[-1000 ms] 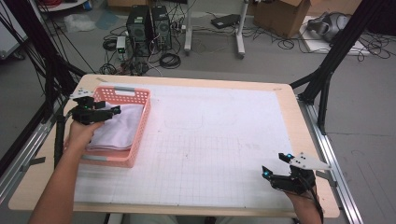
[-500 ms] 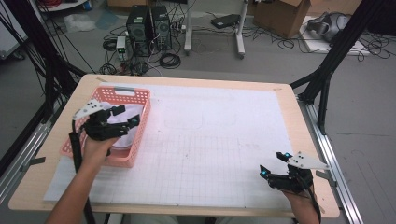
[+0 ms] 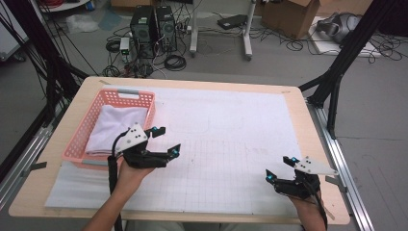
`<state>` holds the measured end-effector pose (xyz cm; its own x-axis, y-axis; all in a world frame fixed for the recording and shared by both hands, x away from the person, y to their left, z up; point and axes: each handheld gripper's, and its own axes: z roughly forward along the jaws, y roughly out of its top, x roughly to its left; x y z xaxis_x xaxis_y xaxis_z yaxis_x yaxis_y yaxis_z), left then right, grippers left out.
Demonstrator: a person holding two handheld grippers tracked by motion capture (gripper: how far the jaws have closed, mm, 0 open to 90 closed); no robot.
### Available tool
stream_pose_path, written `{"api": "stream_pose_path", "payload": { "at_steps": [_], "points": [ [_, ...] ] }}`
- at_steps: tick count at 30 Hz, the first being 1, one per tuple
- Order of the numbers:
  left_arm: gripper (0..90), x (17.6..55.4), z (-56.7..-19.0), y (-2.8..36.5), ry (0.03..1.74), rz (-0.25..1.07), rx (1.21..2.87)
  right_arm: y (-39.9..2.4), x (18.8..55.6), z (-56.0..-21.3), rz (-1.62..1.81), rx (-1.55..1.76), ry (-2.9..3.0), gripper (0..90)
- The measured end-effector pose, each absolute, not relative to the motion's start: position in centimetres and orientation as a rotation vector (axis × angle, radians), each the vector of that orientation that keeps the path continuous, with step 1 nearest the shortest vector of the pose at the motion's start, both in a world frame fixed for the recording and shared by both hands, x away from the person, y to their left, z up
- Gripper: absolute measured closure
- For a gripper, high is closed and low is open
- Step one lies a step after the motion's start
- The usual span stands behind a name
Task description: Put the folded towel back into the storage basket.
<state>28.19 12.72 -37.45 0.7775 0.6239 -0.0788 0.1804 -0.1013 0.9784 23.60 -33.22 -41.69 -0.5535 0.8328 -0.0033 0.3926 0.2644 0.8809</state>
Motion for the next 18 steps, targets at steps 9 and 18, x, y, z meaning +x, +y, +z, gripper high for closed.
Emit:
{"api": "stream_pose_path", "payload": {
  "at_steps": [9,18],
  "points": [
    [19.6,26.7,-40.3,10.9,0.637,0.417,1.753,-33.3,23.4,-41.6,1.25,1.118,2.044,16.9],
    [20.3,26.2,-41.5,11.1,0.66,0.405,1.771,-33.3,23.4,-41.4,1.26,1.132,2.021,16.9]
  ]
}}
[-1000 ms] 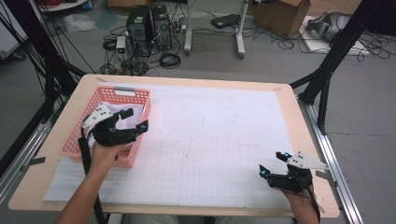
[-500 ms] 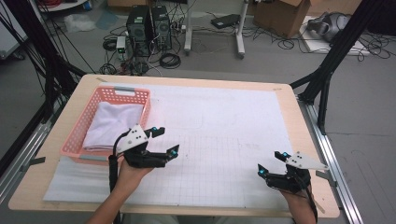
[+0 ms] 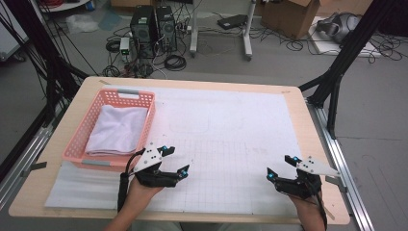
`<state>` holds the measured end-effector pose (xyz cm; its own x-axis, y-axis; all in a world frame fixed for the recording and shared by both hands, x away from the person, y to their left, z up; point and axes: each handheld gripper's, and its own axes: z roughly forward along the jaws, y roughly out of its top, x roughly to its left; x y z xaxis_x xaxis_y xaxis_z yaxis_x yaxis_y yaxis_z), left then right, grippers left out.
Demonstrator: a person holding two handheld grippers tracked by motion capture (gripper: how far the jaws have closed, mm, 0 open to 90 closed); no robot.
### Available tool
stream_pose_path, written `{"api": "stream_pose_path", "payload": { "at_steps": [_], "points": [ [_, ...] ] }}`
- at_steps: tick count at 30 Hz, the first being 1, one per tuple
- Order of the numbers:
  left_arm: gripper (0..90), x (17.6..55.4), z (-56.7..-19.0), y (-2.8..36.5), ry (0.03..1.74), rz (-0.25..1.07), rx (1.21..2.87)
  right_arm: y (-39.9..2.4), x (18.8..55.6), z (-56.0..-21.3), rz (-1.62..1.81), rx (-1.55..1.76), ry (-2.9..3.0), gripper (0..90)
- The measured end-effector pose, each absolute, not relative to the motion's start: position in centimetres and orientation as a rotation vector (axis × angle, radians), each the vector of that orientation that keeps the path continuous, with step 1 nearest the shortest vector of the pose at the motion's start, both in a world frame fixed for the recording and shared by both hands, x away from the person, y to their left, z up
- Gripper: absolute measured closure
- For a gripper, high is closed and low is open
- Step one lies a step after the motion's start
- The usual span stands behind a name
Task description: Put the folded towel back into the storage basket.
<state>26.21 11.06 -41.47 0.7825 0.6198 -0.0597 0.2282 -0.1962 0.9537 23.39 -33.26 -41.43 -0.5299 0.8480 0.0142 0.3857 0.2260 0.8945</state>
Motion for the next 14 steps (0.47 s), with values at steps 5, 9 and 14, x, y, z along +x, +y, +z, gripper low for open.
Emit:
{"api": "stream_pose_path", "payload": {
  "at_steps": [5,9,14],
  "points": [
    [20.2,26.31,-41.71,10.92,0.654,0.402,1.78,-33.17,23.36,-41.4,1.261,1.118,2.022,16.9],
    [20.2,26.38,-41.88,10.96,0.663,0.395,1.776,-33.25,23.34,-41.33,1.263,1.117,2.02,16.9],
    [19.9,26.41,-41.99,11.05,0.665,0.398,1.774,-33.21,23.45,-41.37,1.266,1.111,2.026,16.9]
  ]
}}
